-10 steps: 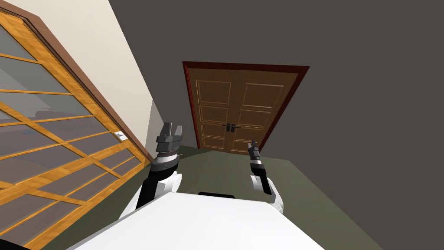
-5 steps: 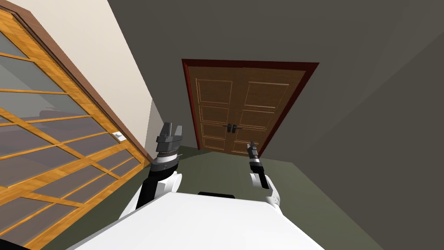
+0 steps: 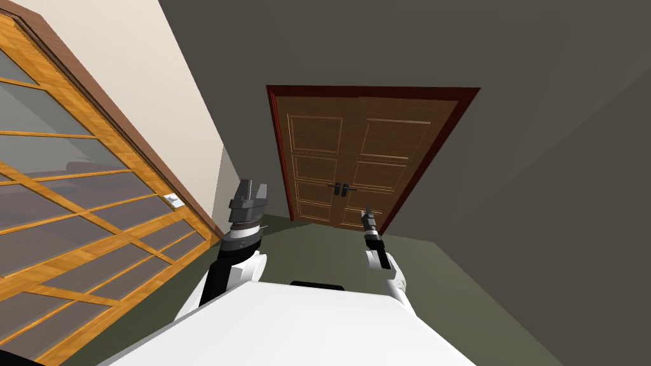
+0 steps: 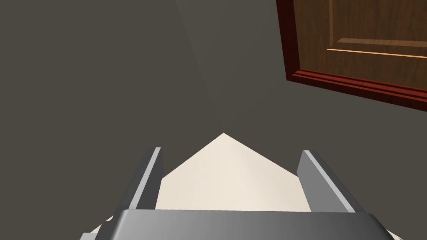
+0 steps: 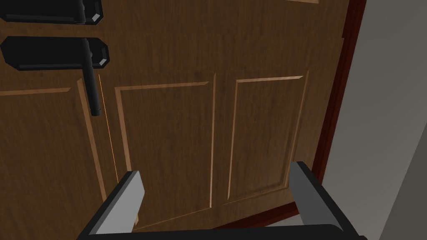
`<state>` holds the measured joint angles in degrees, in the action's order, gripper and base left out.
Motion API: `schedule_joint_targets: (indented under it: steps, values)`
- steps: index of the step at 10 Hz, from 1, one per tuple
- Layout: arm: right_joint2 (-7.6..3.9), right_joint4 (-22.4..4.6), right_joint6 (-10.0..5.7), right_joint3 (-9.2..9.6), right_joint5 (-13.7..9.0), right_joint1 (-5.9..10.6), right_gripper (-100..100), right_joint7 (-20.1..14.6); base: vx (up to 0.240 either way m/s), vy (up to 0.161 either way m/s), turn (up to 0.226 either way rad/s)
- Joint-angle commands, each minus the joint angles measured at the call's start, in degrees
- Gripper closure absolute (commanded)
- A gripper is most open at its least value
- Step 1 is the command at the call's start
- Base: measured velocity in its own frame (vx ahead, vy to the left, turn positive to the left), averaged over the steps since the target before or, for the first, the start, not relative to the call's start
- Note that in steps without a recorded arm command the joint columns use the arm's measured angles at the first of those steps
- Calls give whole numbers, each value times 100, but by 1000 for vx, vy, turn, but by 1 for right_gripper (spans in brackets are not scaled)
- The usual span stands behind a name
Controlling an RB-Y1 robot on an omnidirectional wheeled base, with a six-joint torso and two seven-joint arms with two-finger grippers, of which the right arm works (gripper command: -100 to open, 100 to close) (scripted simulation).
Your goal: Pull the door open
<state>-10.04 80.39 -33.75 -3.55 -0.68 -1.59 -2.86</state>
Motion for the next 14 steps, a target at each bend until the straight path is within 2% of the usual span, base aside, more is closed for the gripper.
schedule_joint_targets:
  steps: [1, 3, 4, 7, 8, 11, 12, 14]
  values:
    - [-30, -179, 1, -11, -17, 73, -100, -23, 73, 7, 13]
    - [-100, -537, 14, -41, -65, 316, -100, -75, 72, -2, 27]
    - [-100, -604, 14, -41, -65, 316, -100, -75, 55, -4, 17]
    - [-204, -1171, 34, -85, -138, 680, -100, -152, 72, 2, 34]
    - [-204, -1238, 34, -85, -138, 680, -100, -152, 71, -4, 10]
    - [-304, -1813, 53, -127, -208, 1034, -100, -228, 77, 0, 31]
    - [-304, -1857, 53, -127, -208, 1034, -100, -228, 62, -6, 11]
    - [-368, -2257, 65, -155, -253, 1264, -100, -276, 74, 2, 27]
